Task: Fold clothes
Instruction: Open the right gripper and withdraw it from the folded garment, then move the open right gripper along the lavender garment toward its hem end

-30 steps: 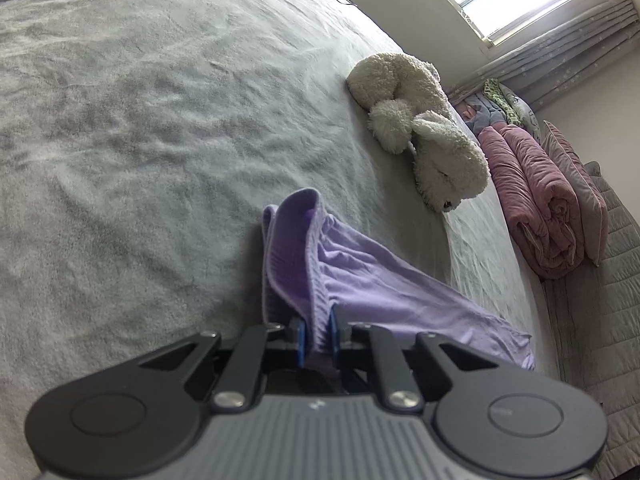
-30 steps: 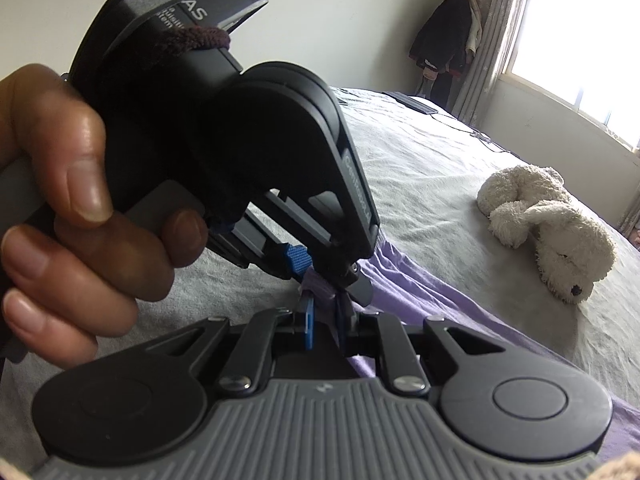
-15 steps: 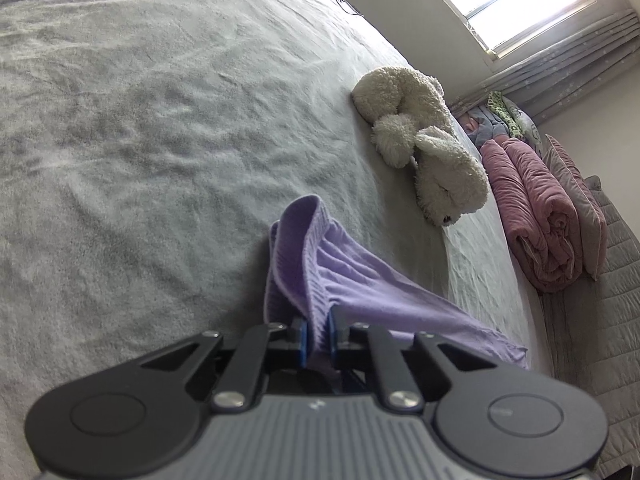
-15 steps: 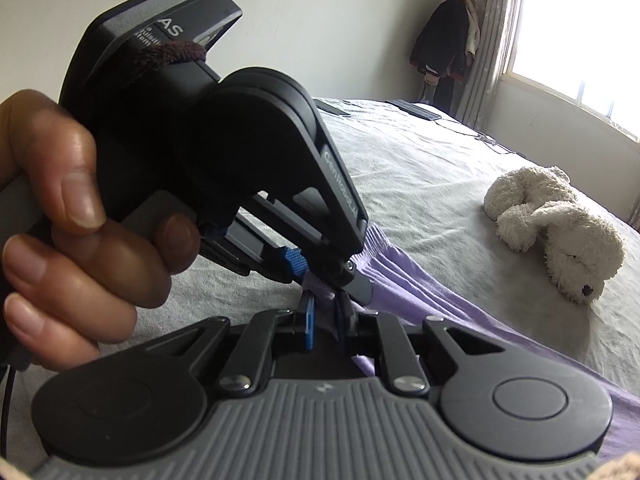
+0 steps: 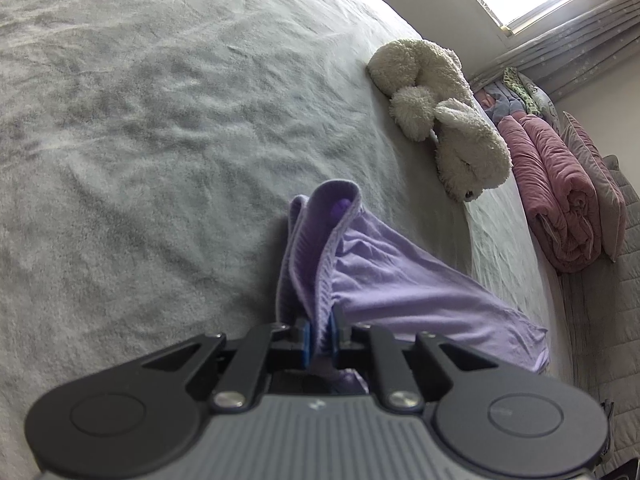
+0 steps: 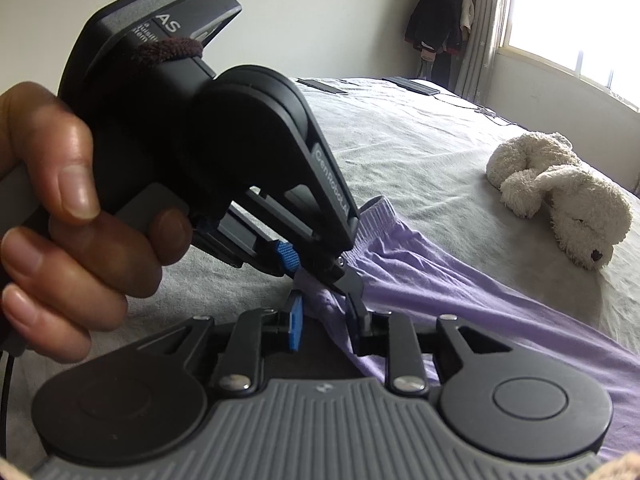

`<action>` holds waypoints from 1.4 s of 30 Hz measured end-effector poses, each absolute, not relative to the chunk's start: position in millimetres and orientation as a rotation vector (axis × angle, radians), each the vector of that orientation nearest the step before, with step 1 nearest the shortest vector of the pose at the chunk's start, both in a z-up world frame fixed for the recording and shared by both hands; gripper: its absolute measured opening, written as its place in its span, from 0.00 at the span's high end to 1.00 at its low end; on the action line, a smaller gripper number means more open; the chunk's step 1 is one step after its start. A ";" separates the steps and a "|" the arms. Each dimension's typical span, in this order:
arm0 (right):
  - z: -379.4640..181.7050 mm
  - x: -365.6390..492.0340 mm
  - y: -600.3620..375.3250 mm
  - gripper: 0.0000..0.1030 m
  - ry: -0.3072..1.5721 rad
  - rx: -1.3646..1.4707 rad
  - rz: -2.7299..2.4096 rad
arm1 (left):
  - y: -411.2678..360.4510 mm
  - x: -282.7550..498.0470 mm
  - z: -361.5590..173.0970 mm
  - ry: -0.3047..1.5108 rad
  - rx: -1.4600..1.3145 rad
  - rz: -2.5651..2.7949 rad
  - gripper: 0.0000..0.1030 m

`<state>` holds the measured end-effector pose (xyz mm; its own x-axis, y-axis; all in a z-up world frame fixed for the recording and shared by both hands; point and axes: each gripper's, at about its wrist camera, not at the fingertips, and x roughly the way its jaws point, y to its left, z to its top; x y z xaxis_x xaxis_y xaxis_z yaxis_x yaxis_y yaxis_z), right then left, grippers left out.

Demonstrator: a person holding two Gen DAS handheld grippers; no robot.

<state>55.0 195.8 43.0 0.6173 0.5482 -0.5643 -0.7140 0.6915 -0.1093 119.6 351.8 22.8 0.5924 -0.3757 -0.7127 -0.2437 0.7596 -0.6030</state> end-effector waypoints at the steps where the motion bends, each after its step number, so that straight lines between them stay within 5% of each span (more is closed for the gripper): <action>1: 45.3 54.9 191.6 0.67 0.524 -0.333 0.732 | 352.7 119.6 22.1 0.957 -0.738 -0.087 0.89; 10: 71.6 56.7 76.3 0.54 0.561 -0.203 0.566 | 353.7 120.3 27.3 0.965 -0.714 -0.110 0.88; 21: 50.2 65.5 -88.5 0.54 0.736 -0.038 0.438 | 343.6 114.5 47.5 0.906 -0.594 -0.078 0.83; 29: 25.0 56.4 -69.2 0.53 0.696 -0.099 0.637 | 353.0 108.2 62.2 0.846 -0.540 0.129 0.80; 32: 11.5 43.2 -64.4 0.41 0.643 -0.111 0.650 | 350.3 103.2 73.3 0.780 -0.530 0.166 0.80; 37: 7.3 42.1 -64.0 0.37 0.626 -0.095 0.669 | 309.6 92.9 102.2 0.610 -0.457 -0.011 0.80; 42: 5.7 46.6 -64.9 0.34 0.626 -0.074 0.681 | 251.2 121.6 76.6 0.741 -0.356 -0.052 0.77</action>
